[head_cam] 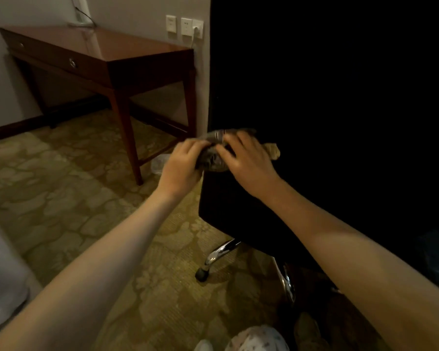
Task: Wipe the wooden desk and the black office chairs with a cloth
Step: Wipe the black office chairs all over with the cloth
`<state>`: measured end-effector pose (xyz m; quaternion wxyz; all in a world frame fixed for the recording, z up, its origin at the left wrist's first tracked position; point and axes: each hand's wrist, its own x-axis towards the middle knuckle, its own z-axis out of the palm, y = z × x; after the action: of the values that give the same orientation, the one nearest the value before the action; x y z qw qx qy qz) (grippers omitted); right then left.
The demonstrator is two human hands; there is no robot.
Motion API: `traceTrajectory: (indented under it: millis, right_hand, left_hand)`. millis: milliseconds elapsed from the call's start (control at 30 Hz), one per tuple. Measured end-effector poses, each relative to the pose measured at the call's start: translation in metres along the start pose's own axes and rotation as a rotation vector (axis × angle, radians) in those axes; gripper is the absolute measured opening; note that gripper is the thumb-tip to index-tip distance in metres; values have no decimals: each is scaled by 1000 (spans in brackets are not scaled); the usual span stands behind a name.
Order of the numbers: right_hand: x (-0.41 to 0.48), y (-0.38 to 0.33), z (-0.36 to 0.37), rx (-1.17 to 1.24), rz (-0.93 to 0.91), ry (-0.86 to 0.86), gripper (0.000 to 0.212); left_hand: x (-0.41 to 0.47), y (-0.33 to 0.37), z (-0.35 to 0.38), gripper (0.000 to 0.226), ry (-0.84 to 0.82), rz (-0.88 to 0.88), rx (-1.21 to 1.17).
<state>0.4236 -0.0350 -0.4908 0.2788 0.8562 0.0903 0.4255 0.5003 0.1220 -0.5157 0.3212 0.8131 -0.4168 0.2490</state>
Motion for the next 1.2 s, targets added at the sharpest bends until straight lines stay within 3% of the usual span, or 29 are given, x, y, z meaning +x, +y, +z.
traceTrajectory:
  millis: [100,433,600,767,833,933,1067,1200]
  right_hand:
    - [20,6,7,-84,17,18,41]
    - [-29,-23,54,-141,-156,-157,39]
    - [-70,-47,71,-66,-172,-288,41]
    - [-115,-72,75,29,-136,-563,49]
    - [-123,-73,67,34,-131,-604,54]
    - [-119,-60,54,49,-137,-545,55]
    - [-105,-29,35,72,-136,-225,33]
    - [-98,1,11,42,-88,14,31]
  left_hand:
    - [25,-8,-10,49,95,-15,40]
    - [-12,-33,57,31,-17,-143,-44]
    - [-43,-45,99,29,-244,-184,-77]
    - [-63,-35,127,36,-713,-178,87]
    - [-72,-30,133,38,-742,-167,83]
    - [-79,-28,129,39,-577,-133,-12]
    - [-68,-20,104,41,-187,33,-107]
    - [-42,0,83,40,109,174,-127]
